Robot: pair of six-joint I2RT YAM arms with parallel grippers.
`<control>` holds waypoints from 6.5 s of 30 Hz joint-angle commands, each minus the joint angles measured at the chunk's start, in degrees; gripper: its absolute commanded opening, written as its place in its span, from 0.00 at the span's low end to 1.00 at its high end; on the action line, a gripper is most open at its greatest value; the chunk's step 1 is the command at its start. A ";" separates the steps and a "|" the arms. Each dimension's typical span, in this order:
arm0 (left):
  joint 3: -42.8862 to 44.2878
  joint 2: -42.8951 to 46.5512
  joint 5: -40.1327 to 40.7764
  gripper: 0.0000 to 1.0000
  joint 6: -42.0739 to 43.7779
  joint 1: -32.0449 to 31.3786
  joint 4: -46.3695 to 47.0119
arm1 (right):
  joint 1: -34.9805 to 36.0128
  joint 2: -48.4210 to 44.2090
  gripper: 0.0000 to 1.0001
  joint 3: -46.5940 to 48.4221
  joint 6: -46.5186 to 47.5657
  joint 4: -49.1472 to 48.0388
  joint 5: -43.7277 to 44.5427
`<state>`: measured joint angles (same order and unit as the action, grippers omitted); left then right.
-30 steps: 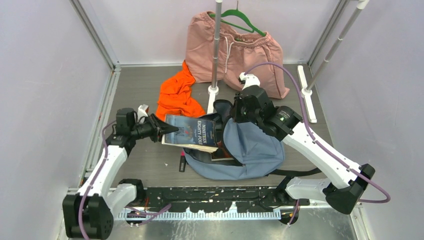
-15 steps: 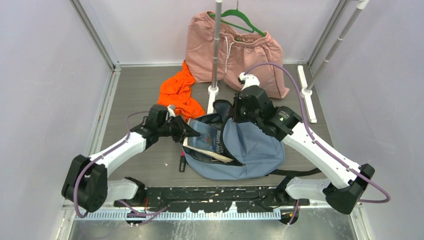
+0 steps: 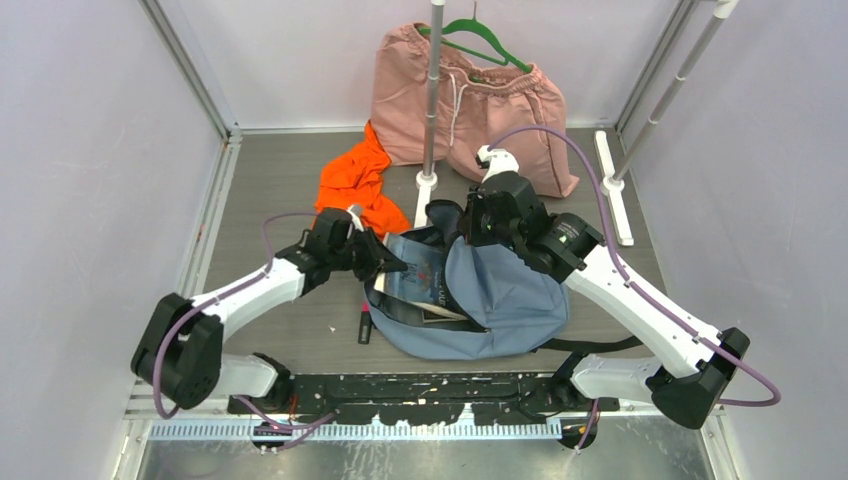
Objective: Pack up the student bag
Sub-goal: Place the book in the student bag, then pick up the stationery from the center of the board, then place the stationery in the student bag, then pick up the stationery from the student bag.
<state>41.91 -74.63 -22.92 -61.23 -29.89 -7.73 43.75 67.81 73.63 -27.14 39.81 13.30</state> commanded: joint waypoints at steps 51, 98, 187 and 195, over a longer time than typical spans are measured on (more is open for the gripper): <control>5.41 20.93 41.18 0.66 3.41 -21.29 -44.82 | -0.29 2.44 0.01 1.17 -1.25 -7.99 -4.79; -6.87 6.47 46.96 0.13 3.87 -26.00 -29.20 | -0.31 3.69 0.01 0.47 -3.06 -8.36 -5.95; 12.12 -1.28 2.97 0.41 20.55 0.26 -10.48 | -0.32 0.60 0.01 -2.02 -4.64 -8.21 -4.79; 13.03 -10.56 7.83 0.53 16.83 -5.57 -4.66 | -0.33 0.74 0.01 -1.66 -4.79 -8.09 -5.08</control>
<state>54.22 -81.12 -17.96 -41.87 -34.41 -17.39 43.66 69.01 70.37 -31.44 35.42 8.16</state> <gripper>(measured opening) 0.533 0.051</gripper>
